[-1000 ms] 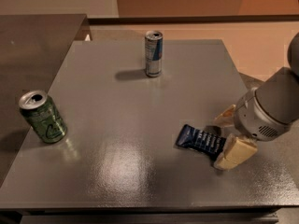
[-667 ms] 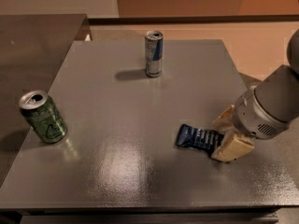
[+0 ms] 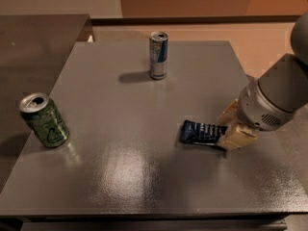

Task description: Move rxbar blueberry near redbull can

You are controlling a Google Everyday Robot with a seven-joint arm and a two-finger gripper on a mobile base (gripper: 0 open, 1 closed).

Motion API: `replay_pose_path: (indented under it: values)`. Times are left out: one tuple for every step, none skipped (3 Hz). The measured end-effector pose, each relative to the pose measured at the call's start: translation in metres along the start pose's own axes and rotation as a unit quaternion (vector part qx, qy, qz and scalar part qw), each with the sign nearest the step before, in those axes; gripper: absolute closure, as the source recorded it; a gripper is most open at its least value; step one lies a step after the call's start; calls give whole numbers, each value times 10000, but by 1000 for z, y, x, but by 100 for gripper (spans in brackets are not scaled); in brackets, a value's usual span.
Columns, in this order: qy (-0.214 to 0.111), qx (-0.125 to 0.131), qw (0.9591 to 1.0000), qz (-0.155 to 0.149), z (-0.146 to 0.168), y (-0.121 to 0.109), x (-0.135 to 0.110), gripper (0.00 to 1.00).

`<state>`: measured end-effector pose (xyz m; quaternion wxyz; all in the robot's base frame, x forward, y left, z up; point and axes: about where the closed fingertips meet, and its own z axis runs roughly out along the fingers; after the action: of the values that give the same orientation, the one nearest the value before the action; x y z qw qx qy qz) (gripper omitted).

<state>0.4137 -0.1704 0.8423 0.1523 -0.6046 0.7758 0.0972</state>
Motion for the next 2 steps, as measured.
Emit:
replay_pose_path:
  values:
    - [-24, 158, 9999, 3, -10, -30, -18, 100]
    - [-48, 364, 9993, -47, -18, -66, -35, 100]
